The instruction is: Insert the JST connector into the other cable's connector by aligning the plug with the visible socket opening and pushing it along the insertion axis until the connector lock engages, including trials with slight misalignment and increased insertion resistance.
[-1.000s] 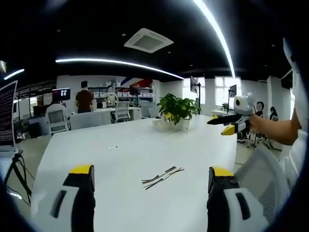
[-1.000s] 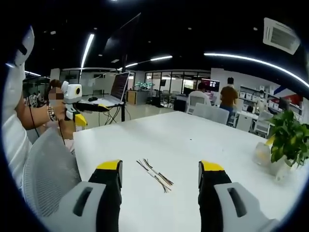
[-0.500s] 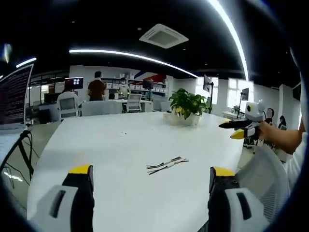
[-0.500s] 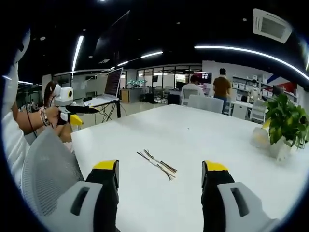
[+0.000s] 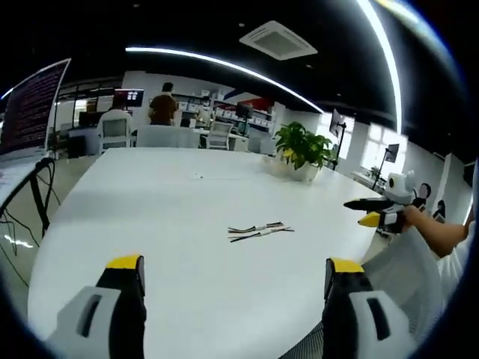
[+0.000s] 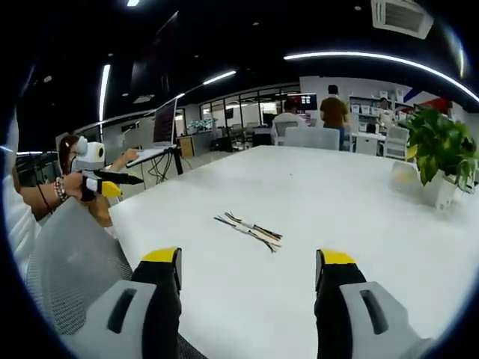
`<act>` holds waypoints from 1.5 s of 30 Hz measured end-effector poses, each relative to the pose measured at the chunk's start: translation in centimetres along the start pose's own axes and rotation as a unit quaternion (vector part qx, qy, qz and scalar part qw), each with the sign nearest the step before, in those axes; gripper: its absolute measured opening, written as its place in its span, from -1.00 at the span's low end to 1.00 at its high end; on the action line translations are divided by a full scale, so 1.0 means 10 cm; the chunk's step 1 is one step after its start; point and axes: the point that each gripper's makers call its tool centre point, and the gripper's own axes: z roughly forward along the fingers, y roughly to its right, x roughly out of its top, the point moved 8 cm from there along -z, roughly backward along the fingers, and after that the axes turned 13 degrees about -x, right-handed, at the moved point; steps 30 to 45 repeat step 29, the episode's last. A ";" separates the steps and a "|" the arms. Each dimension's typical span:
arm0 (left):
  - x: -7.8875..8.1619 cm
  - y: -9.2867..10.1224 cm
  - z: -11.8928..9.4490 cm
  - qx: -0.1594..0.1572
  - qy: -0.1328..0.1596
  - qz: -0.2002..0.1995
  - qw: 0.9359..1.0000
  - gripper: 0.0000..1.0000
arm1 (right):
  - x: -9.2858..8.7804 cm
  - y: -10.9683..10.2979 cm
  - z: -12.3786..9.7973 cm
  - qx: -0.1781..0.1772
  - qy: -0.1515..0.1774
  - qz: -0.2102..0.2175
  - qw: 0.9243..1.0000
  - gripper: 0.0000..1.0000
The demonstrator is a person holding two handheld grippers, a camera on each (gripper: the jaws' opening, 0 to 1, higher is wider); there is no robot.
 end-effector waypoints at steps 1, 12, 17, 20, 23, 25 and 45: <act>-0.01 -0.01 0.00 0.000 0.002 -0.005 1.000 0.97 | -0.01 -0.01 0.00 0.001 -0.002 0.001 1.000 0.41; -0.03 -0.02 -0.03 0.001 0.013 -0.032 0.999 0.97 | -0.09 -0.05 -0.02 0.001 -0.017 0.006 1.000 0.40; -0.03 -0.01 -0.02 -0.002 0.013 -0.035 0.999 0.97 | -0.11 -0.08 -0.01 0.006 -0.030 -0.007 1.000 0.39; -0.06 0.01 0.00 -0.005 -0.002 -0.033 0.999 0.97 | -0.12 -0.08 -0.01 0.006 -0.033 -0.008 0.999 0.39; -0.06 0.02 0.01 -0.011 -0.009 -0.028 1.000 0.97 | -0.12 -0.07 -0.01 0.005 -0.034 -0.008 0.999 0.39; -0.07 0.03 0.01 -0.014 -0.012 -0.029 0.999 0.97 | -0.13 -0.06 -0.01 0.005 -0.035 -0.007 0.999 0.39; -0.08 0.03 0.02 -0.017 -0.017 -0.032 0.999 0.97 | -0.14 -0.06 0.00 0.007 -0.040 -0.008 0.999 0.37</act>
